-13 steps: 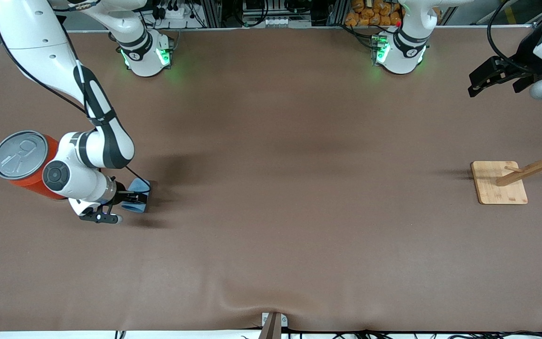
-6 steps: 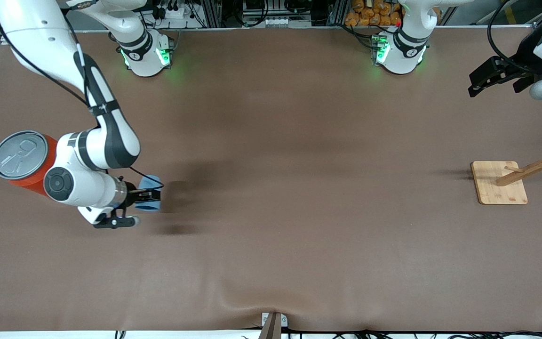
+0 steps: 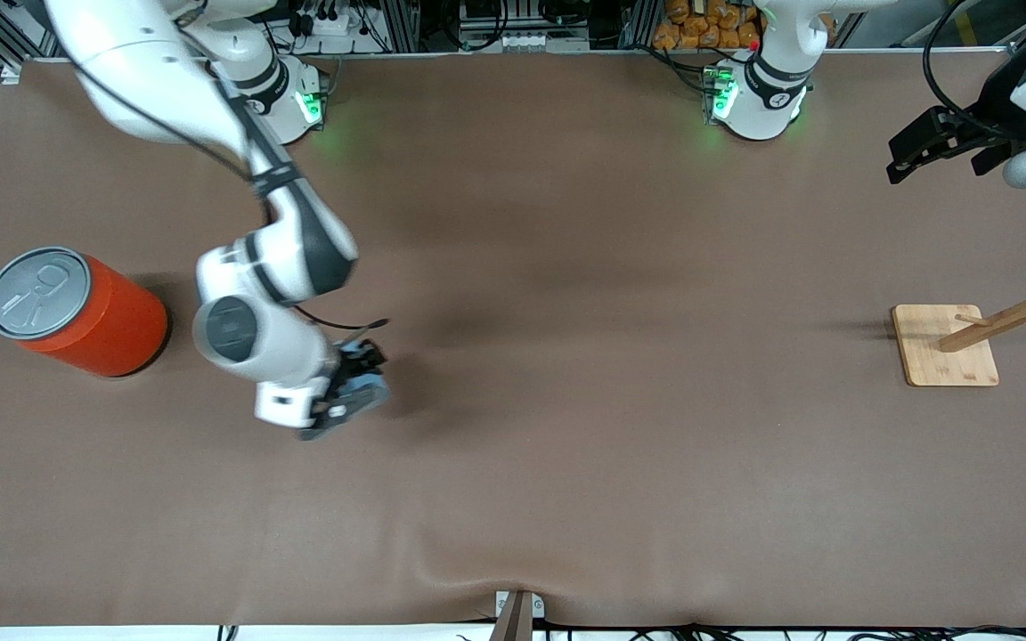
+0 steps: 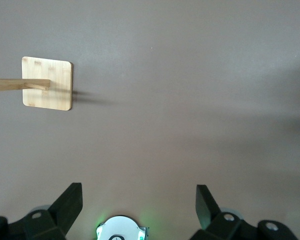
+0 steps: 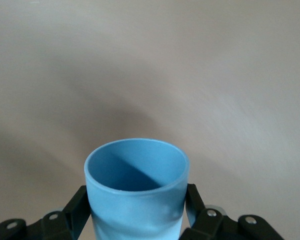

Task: Flip cup
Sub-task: 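Carry the blue cup with the right gripper toward the table middle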

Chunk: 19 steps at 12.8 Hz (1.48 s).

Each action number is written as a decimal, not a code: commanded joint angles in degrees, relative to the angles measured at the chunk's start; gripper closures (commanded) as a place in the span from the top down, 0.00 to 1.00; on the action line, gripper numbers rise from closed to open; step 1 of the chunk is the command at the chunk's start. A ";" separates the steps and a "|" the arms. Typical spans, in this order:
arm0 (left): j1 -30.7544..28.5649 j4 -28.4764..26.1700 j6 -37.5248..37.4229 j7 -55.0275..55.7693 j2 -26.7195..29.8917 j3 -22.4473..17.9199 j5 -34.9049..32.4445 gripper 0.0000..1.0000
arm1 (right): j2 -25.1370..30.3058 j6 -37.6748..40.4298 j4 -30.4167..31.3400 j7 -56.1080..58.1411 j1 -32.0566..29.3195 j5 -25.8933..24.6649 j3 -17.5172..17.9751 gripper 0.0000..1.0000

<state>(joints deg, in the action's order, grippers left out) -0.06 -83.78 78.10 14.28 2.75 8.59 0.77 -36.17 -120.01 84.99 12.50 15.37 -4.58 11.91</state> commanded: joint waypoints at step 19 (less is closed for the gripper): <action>-0.73 1.43 -0.06 -1.89 0.06 -0.68 -0.33 1.00 | -14.90 -12.26 -9.06 15.36 26.02 -16.69 -0.48 0.15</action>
<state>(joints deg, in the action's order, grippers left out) -0.39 -82.70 78.30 13.28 2.58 7.89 0.77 -49.71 -131.65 78.08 27.19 40.89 -20.23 11.76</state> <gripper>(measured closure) 0.000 0.189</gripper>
